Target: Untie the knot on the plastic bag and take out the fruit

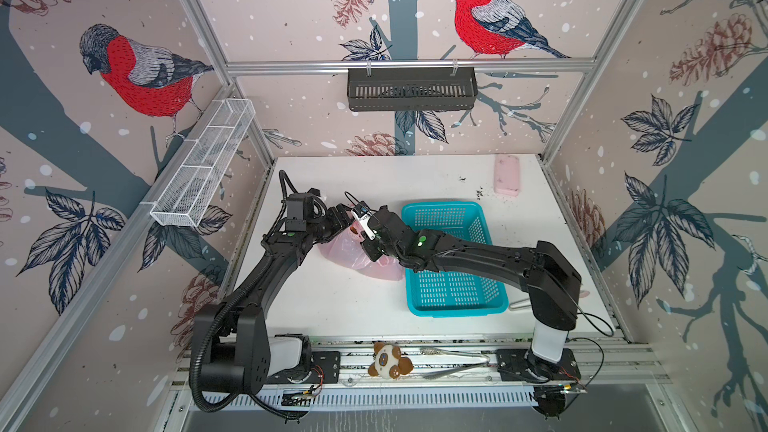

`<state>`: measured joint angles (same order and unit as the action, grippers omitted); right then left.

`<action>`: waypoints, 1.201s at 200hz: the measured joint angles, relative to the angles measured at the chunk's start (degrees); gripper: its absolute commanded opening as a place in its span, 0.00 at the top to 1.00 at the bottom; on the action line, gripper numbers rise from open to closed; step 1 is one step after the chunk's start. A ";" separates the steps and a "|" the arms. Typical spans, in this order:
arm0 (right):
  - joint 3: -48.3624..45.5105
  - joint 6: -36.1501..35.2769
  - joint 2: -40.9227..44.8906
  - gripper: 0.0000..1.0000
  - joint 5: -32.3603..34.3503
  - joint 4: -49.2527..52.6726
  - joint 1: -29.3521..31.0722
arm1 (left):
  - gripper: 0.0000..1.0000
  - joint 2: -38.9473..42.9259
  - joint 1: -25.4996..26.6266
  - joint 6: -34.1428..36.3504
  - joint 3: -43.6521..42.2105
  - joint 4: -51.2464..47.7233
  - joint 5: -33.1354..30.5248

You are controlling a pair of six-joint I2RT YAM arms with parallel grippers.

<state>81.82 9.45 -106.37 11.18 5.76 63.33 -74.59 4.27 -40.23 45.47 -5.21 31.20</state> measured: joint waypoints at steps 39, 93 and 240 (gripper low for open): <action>0.09 -2.23 -0.11 0.89 1.22 -0.02 1.64 | 0.53 -3.72 0.07 0.24 0.07 1.20 -1.31; -0.46 -4.72 0.50 0.88 3.08 -0.22 2.54 | 1.00 -2.84 0.13 0.04 -1.03 3.76 -4.17; -8.92 6.97 7.93 0.83 5.79 -3.21 -6.84 | 1.00 16.13 -4.17 -2.91 -12.50 4.85 -22.05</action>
<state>72.90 16.43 -98.43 16.97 2.55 56.49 -58.46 0.10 -43.13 32.97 -0.36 9.15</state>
